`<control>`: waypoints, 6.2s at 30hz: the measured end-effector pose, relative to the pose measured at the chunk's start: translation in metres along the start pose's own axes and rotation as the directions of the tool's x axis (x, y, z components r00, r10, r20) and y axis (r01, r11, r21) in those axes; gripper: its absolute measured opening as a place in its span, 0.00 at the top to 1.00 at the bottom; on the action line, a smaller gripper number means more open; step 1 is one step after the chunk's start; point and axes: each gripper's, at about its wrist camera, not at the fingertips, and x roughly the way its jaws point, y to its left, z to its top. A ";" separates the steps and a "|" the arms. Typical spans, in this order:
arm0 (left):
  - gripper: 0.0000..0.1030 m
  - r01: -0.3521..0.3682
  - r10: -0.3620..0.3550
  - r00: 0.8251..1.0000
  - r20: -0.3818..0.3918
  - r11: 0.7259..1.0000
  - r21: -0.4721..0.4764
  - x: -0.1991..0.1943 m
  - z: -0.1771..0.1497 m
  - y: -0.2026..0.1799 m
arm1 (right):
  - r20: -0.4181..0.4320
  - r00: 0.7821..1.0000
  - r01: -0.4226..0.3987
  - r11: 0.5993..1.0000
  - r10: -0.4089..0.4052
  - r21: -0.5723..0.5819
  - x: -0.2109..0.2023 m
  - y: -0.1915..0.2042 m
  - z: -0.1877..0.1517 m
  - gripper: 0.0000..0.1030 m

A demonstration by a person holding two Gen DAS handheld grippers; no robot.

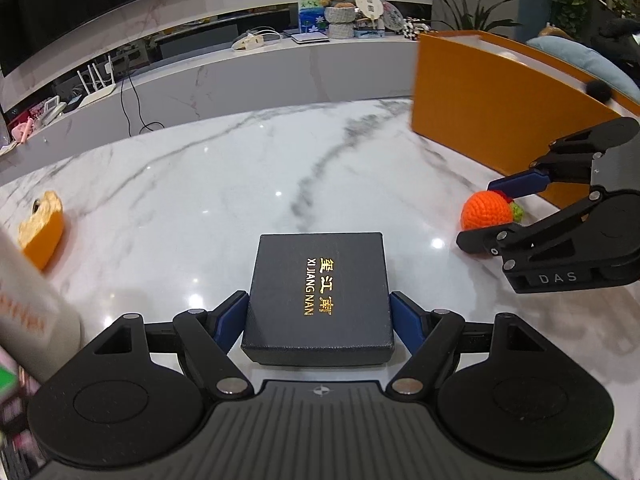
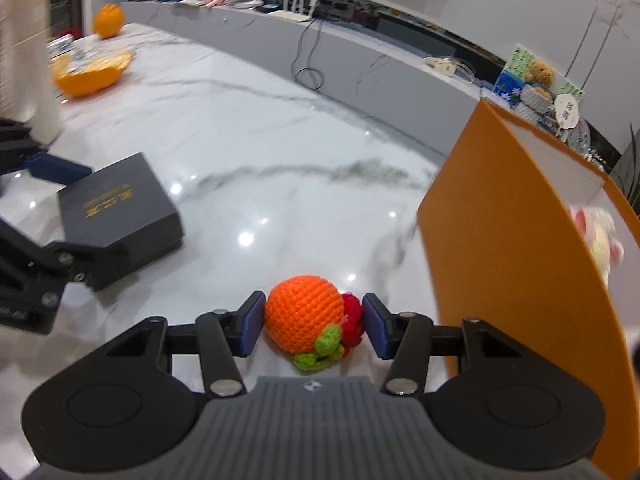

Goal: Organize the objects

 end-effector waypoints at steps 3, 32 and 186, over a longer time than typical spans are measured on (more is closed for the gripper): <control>0.14 0.007 -0.007 1.000 0.001 1.000 0.008 -0.018 -0.017 -0.014 | -0.029 0.999 -0.042 0.999 0.043 0.009 -0.019 0.008 -0.016 0.47; 0.13 0.025 -0.019 0.999 0.047 0.991 -0.135 -0.042 -0.054 -0.035 | -0.111 0.979 -0.158 0.979 0.173 0.130 -0.045 0.012 -0.038 0.46; 0.00 -0.103 0.114 0.993 0.031 0.963 -0.247 -0.056 0.120 -0.192 | -0.019 0.933 0.313 0.785 -0.359 0.534 -0.196 -0.178 -0.068 0.01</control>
